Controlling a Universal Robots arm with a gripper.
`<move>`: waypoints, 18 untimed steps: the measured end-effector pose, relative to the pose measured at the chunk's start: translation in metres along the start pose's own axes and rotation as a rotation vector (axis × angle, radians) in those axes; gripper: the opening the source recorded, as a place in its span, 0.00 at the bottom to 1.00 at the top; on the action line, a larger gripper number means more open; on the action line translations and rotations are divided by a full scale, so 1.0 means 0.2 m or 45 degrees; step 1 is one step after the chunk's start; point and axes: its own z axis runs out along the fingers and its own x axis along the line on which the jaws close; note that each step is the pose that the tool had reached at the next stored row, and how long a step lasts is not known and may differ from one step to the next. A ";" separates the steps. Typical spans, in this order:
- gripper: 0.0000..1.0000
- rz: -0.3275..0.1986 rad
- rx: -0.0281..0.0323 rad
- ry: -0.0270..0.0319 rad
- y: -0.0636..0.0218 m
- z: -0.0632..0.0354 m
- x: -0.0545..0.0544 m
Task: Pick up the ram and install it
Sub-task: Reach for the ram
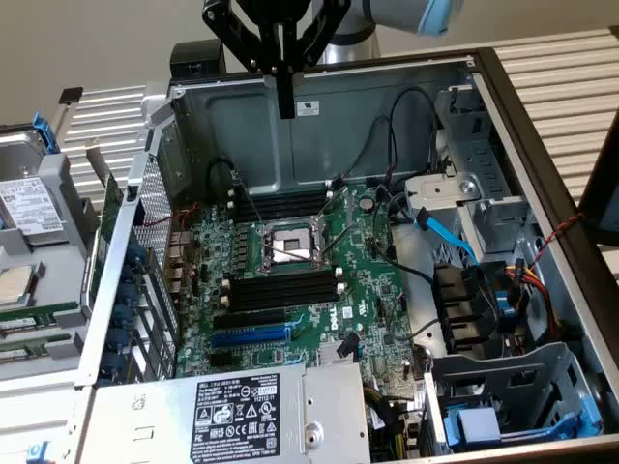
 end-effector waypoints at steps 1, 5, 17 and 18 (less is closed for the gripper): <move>0.11 0.000 0.0000 0.0000 0.000 0.000 0.00; 0.11 0.000 0.0005 -0.0004 0.000 0.000 0.00; 0.11 0.000 0.0005 -0.0004 -0.011 -0.001 0.02; 0.11 0.000 0.0006 -0.0004 -0.014 -0.001 0.03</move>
